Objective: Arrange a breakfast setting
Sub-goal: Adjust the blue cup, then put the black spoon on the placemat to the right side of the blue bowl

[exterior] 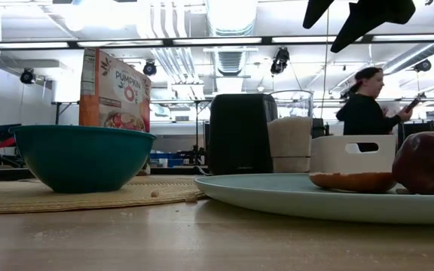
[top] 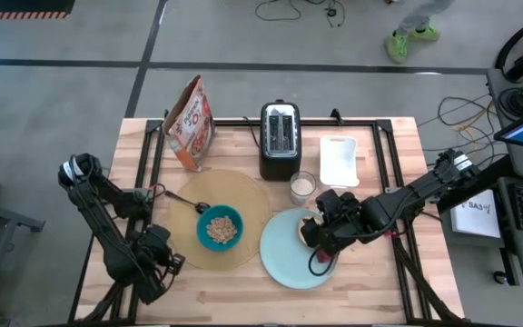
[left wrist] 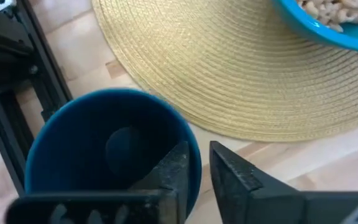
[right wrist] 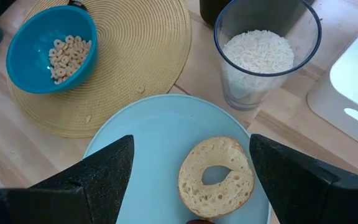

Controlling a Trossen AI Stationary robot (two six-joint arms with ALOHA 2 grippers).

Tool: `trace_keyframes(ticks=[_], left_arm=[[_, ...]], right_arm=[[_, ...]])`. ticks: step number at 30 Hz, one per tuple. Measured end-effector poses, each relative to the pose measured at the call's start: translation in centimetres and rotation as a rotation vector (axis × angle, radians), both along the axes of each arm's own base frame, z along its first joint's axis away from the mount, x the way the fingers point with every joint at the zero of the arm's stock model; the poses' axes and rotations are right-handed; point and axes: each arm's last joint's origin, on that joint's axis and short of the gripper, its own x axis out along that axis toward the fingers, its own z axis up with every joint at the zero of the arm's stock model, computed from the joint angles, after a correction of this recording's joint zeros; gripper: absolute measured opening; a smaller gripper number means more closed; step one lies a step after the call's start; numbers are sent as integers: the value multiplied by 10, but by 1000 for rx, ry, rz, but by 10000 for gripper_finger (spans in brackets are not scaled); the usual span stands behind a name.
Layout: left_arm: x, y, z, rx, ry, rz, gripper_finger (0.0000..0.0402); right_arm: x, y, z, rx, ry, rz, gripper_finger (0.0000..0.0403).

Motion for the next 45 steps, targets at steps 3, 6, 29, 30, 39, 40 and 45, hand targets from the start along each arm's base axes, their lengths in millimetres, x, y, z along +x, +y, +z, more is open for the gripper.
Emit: trace_keyframes(ticks=[3,6,29,30,39,40,45], left_arm=[[-1,0,1,-14,15,1,68],[-2,-2,1,-27,9,7,86],[-12,14,28,-140,-60,14,194],[-12,14,30,-145,-63,14,194],[-5,22,94,-189,-295,-62,192],[-3,25,104,-173,-317,-74,190],[12,54,142,-85,-307,-184,166]], right_arm=[[0,0,0,0,0,0,306],[0,0,0,0,0,0,306],[1,-2,0,-1,-1,-10,306],[1,-2,0,0,-2,-12,306],[2,-5,0,4,-2,-19,306],[2,-6,1,4,-2,-21,306],[2,-13,4,-15,2,-8,306]])
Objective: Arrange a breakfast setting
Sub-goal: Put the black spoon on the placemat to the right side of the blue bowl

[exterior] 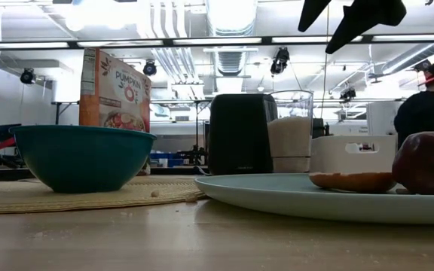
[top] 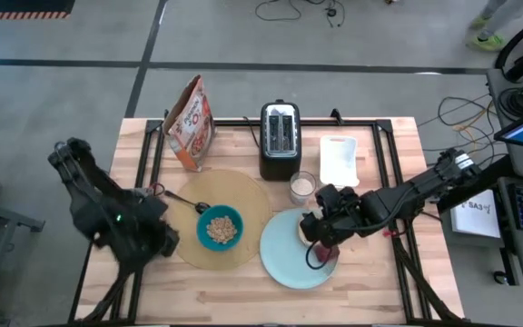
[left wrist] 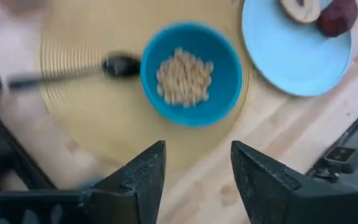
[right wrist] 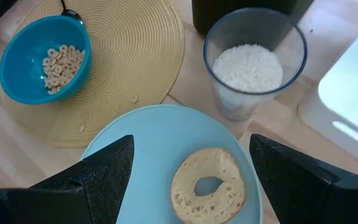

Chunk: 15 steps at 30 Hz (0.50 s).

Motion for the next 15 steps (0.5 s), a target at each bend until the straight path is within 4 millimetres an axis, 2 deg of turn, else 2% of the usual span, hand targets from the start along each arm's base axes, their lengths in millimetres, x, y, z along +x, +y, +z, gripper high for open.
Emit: trace_keyframes(ticks=[4,7,11,15], left_arm=[[18,31,8,109,29,-138,139],[24,57,1,174,125,-286,116],[27,83,-20,198,156,-506,86],[28,104,-54,128,196,-598,74]], right_arm=[[-2,-8,6,-20,0,22,306],[-7,-13,14,-31,-13,44,306],[-17,-19,26,-52,-44,80,306],[-28,-26,39,-96,-90,84,306]])
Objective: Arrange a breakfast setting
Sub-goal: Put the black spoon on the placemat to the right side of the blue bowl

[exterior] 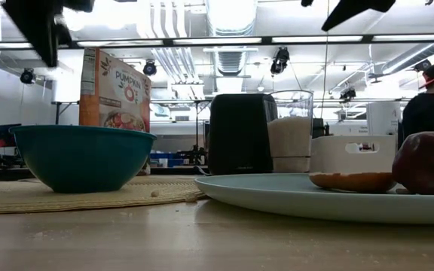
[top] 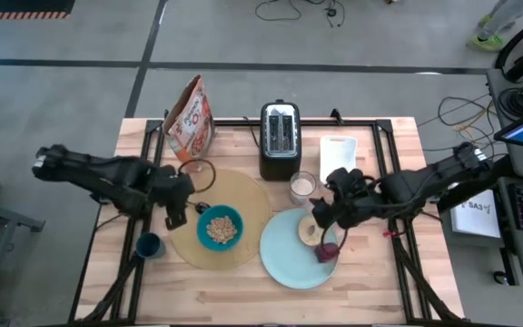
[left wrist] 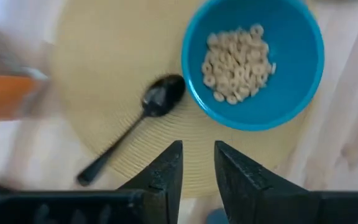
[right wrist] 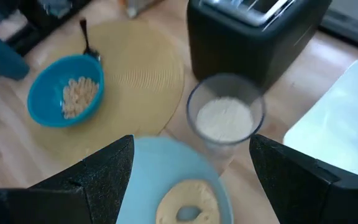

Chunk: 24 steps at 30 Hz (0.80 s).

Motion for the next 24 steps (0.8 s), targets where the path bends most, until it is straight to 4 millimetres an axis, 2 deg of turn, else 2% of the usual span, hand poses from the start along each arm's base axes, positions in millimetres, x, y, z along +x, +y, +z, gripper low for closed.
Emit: trace_keyframes(ticks=[4,6,12,14,18,24], left_arm=[[7,17,-30,-110,29,-64,80],[12,25,-44,-109,29,-107,93],[14,50,-84,-41,164,-219,159],[14,58,-95,-43,186,-205,183],[19,70,-104,-57,232,-153,211],[36,75,-119,-71,260,-209,206]], right_arm=[[-9,-13,11,-39,-41,-28,306],[-11,-24,16,-59,-54,-54,306],[-16,-59,25,-71,-78,-182,306],[-15,-68,27,-74,-99,-210,306],[-10,-81,30,-89,-130,-235,306],[-7,-95,29,-95,-112,-246,306]])
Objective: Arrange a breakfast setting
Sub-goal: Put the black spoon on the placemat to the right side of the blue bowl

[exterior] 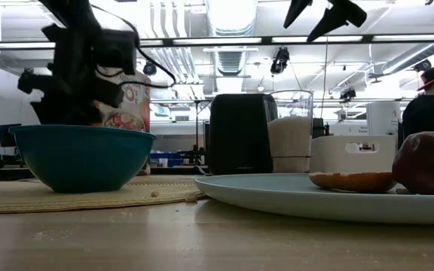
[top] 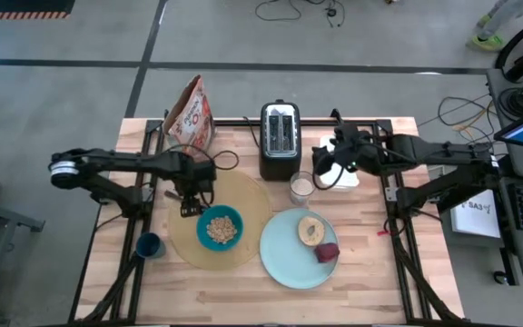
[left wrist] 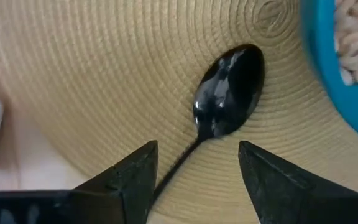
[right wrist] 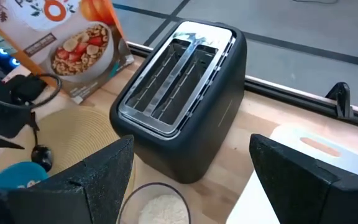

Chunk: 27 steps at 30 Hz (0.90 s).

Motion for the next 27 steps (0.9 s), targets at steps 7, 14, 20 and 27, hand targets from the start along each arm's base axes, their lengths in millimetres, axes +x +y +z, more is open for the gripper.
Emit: trace_keyframes(ticks=[7,14,20,27], left_arm=[[13,4,-26,-19,79,-136,193],[18,5,-41,-34,130,-192,189],[19,5,-46,-42,155,-192,159],[18,5,-44,-42,148,-192,63]], right_arm=[[0,-5,0,14,11,10,306],[0,-5,0,14,12,10,306],[0,-5,0,14,12,10,306],[0,-5,0,14,12,10,306]])
